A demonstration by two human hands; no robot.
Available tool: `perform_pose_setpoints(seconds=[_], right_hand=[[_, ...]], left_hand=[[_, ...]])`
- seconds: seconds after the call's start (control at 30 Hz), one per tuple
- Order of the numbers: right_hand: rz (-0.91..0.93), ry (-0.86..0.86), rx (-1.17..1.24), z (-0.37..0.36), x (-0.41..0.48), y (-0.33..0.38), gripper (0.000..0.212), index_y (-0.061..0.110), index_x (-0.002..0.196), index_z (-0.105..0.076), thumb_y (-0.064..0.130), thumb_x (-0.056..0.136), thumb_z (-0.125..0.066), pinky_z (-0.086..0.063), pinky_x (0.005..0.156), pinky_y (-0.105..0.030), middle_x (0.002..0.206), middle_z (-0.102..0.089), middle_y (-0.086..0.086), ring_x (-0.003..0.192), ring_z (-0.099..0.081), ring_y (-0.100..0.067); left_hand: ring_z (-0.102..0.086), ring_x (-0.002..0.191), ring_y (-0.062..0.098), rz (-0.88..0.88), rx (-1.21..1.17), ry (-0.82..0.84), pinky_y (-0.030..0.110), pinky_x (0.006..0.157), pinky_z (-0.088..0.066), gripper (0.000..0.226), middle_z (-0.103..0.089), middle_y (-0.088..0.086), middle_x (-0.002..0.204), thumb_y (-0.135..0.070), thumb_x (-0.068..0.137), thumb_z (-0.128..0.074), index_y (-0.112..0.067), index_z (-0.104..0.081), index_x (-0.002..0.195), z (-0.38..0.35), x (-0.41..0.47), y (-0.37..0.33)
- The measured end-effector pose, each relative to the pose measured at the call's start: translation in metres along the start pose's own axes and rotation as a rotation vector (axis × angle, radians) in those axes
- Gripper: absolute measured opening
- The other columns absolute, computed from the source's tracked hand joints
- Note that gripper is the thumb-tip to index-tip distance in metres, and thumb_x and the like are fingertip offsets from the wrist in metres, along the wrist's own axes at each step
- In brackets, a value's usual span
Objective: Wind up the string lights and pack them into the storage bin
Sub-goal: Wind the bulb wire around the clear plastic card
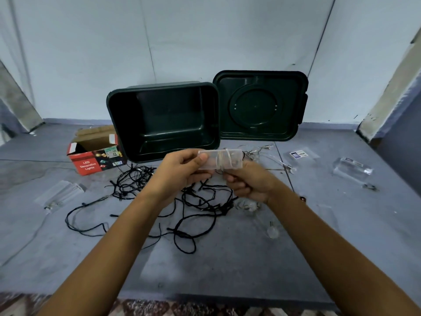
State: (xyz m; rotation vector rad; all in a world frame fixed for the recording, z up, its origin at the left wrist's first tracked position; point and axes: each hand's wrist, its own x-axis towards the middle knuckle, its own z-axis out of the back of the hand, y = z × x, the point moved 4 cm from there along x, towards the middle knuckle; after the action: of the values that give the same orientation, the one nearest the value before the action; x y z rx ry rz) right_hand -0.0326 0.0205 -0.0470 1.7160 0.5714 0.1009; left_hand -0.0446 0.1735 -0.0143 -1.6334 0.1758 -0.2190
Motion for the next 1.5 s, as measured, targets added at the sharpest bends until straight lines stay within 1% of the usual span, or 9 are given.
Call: perform_pose_setpoints(seconds=[0.13, 0.27, 0.53, 0.63, 0.77, 0.9, 1.07, 1.33, 1.5], right_hand=[[0.094, -0.269, -0.178, -0.027, -0.036, -0.018, 0.02, 0.01, 0.084, -0.053, 0.024, 0.097, -0.045, -0.036, 0.036, -0.018, 0.057, -0.048, 0.001, 0.038, -0.041, -0.006], [0.152, -0.237, -0.432, -0.058, -0.068, -0.01, 0.018, 0.018, 0.09, -0.049, 0.032, 0.098, -0.04, -0.051, 0.046, -0.024, 0.053, -0.049, 0.001, 0.041, -0.052, -0.011], [0.413, -0.271, -1.232, -0.034, -0.029, 0.084, 0.014, 0.018, 0.094, -0.06, 0.025, 0.095, -0.048, -0.033, 0.047, -0.007, 0.065, -0.052, 0.013, 0.052, -0.045, 0.002], [0.323, -0.107, -1.06, -0.011, -0.009, 0.098, 0.01, 0.013, 0.092, -0.067, 0.02, 0.089, -0.06, -0.031, 0.044, -0.007, 0.05, -0.053, 0.017, 0.043, -0.047, 0.003], [0.091, 0.048, -0.456, 0.014, 0.013, 0.064, 0.01, 0.014, 0.091, -0.066, 0.013, 0.089, -0.056, -0.02, 0.033, -0.013, 0.047, -0.044, 0.009, 0.035, -0.028, -0.002], [0.019, -0.025, 0.041, 0.009, 0.013, 0.015, 0.026, 0.014, 0.084, -0.061, 0.004, 0.095, -0.04, -0.022, 0.03, -0.01, 0.05, -0.047, 0.005, 0.034, -0.03, 0.0], [0.056, -0.201, 0.295, -0.017, -0.011, -0.024, 0.011, 0.014, 0.092, -0.06, 0.015, 0.094, -0.049, -0.029, 0.032, -0.014, 0.055, -0.049, 0.002, 0.035, -0.036, -0.003], [0.11, -0.268, -0.393, -0.06, -0.061, -0.019, 0.017, 0.022, 0.094, -0.06, 0.028, 0.097, -0.044, -0.049, 0.045, -0.025, 0.051, -0.052, 0.004, 0.043, -0.053, -0.009], [0.348, -0.308, -1.097, -0.067, -0.064, 0.048, 0.025, 0.015, 0.089, -0.054, 0.032, 0.098, -0.037, -0.034, 0.049, -0.016, 0.063, -0.046, 0.007, 0.051, -0.04, -0.004]], left_hand=[[-0.068, 0.084, 0.012, 0.004, -0.007, -0.096, 0.02, 0.074, -0.055, 0.017, -0.07, 0.004, 0.09, -0.014, 0.094, -0.048, -0.011, -0.065, 0.097, 0.008, 0.007, 0.004], [-0.068, 0.085, 0.013, 0.002, 0.03, -0.14, 0.023, 0.078, -0.056, 0.016, -0.07, 0.0, 0.085, -0.018, 0.093, -0.05, -0.012, -0.065, 0.095, 0.012, 0.011, 0.009], [-0.068, 0.08, 0.01, 0.03, 0.097, -0.076, 0.019, 0.071, -0.055, 0.015, -0.067, 0.005, 0.092, -0.016, 0.093, -0.05, -0.013, -0.064, 0.098, 0.003, 0.008, 0.01], [-0.068, 0.079, 0.011, 0.046, 0.08, -0.015, 0.021, 0.074, -0.056, 0.014, -0.067, 0.006, 0.092, -0.014, 0.093, -0.05, -0.015, -0.064, 0.096, -0.001, 0.005, 0.008], [-0.069, 0.083, 0.016, 0.059, 0.018, 0.031, 0.022, 0.074, -0.057, 0.015, -0.067, 0.011, 0.096, -0.012, 0.092, -0.05, -0.011, -0.064, 0.098, -0.001, 0.002, 0.006], [-0.068, 0.083, 0.015, 0.031, -0.025, -0.013, 0.021, 0.073, -0.056, 0.018, -0.067, 0.009, 0.096, -0.013, 0.093, -0.049, -0.009, -0.064, 0.1, 0.004, 0.005, 0.006], [-0.067, 0.084, 0.014, 0.039, -0.055, -0.013, 0.021, 0.074, -0.056, 0.019, -0.067, 0.009, 0.097, -0.013, 0.093, -0.048, -0.006, -0.064, 0.103, 0.006, 0.009, 0.011], [-0.069, 0.08, 0.009, 0.01, -0.023, -0.16, 0.02, 0.073, -0.056, 0.018, -0.069, 0.005, 0.09, -0.016, 0.094, -0.049, -0.007, -0.063, 0.1, 0.017, 0.018, 0.012], [-0.068, 0.091, 0.018, 0.026, 0.069, -0.12, 0.027, 0.081, -0.056, 0.022, -0.069, 0.011, 0.097, -0.018, 0.093, -0.05, -0.004, -0.063, 0.103, 0.021, 0.019, 0.015]])
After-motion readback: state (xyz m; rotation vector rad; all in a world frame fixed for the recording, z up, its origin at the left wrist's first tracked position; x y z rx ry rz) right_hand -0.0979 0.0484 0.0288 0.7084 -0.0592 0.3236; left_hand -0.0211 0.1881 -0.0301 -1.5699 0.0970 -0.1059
